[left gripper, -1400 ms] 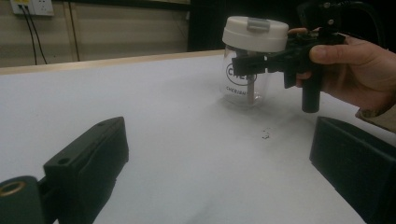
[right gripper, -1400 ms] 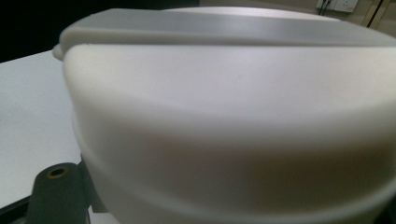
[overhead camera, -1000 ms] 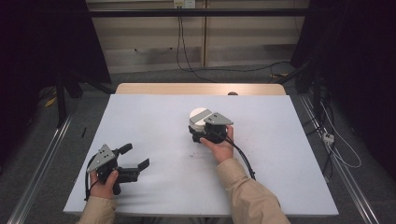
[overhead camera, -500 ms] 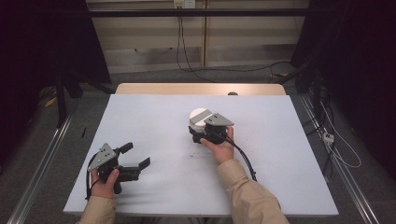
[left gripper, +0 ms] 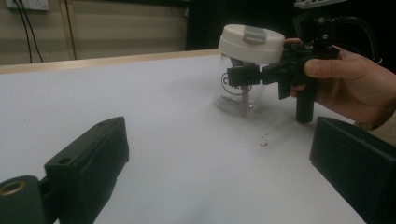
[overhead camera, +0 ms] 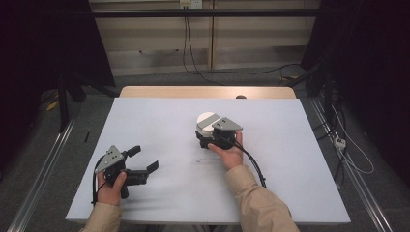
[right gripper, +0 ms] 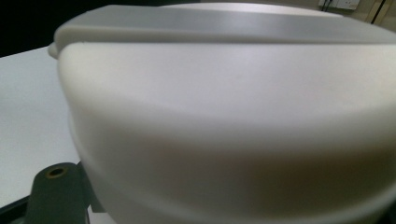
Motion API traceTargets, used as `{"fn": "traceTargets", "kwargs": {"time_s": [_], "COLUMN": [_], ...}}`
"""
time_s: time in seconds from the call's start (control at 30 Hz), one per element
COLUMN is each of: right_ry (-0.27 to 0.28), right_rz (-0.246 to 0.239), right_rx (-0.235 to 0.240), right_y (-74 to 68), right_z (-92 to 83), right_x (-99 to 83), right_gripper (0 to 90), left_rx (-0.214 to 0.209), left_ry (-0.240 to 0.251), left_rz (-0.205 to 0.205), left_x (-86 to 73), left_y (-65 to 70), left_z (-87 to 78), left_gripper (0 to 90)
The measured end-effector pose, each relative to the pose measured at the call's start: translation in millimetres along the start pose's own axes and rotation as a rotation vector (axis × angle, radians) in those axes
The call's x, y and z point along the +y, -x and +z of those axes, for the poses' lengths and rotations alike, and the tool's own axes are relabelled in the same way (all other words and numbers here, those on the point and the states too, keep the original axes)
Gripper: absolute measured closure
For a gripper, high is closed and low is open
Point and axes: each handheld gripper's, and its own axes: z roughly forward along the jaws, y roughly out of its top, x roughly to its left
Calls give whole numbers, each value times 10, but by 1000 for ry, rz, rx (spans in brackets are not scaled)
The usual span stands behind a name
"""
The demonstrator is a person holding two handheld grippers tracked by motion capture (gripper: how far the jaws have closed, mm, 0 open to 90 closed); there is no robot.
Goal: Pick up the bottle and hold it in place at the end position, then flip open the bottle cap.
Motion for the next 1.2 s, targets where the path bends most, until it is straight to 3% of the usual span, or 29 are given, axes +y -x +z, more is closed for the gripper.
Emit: {"fn": "traceTargets", "kwargs": {"time_s": [0.53,0.83,1.03,1.2], "right_ry": [-4,-10,-9,-10], "right_rz": [3,1,0,0], "right_rx": [0,0,2,5], "right_y": [3,2,5,10], "right_z": [2,-1,4,5], "right_x": [1,5,5,7], "right_gripper": [184,184,184,184], "left_rx": [-19,-32,-40,-29], "left_ry": [-38,-35,-35,-34], "left_rz": [8,16,-1,27], "left_x": [137,243,297,352], "left_y": [39,68,82,88], "left_z": [208,332,412,497], "left_gripper": [50,51,36,30]}}
